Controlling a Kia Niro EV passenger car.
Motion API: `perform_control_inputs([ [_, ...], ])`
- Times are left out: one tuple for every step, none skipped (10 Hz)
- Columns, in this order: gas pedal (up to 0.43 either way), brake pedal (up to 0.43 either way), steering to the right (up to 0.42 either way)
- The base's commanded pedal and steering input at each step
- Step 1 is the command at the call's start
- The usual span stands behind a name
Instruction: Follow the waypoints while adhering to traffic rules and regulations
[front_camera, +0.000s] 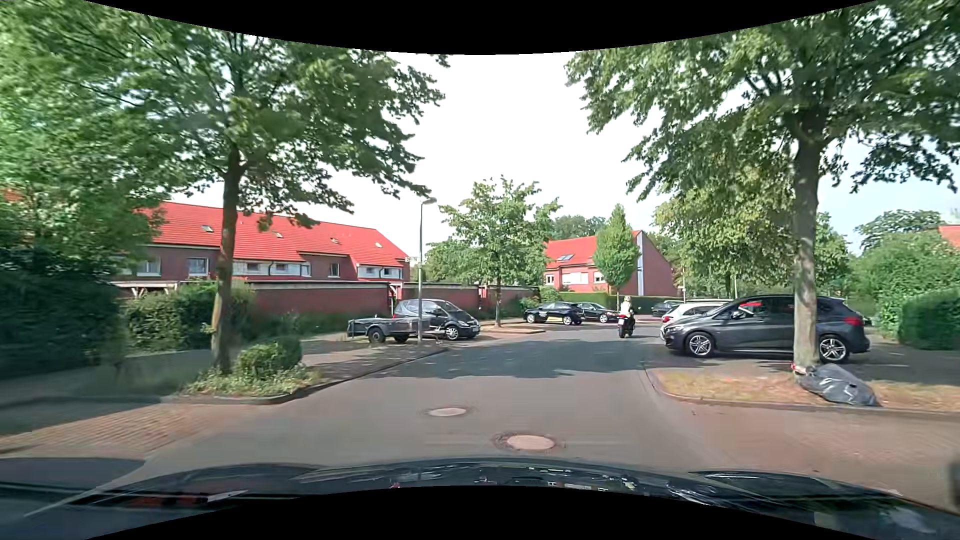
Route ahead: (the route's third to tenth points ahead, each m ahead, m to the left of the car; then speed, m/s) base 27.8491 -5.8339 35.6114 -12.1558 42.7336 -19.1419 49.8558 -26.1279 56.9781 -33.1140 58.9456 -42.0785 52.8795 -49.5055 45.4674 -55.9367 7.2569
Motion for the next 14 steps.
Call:
perform_control_inputs([
  [0.11,0.0,0.092],
  [0.11,0.0,0.092],
  [0.11,0.0,0.092],
  [0.11,0.0,0.092],
  [0.118,0.0,0.092],
  [0.118,0.0,0.092],
  [0.118,0.0,0.092],
  [0.118,0.0,0.098],
  [0.118,0.0,0.109],
  [0.118,0.0,0.122],
  [0.118,0.0,0.129],
  [0.118,0.0,0.131],
  [0.118,0.0,0.13],
  [0.118,0.0,0.127],
])
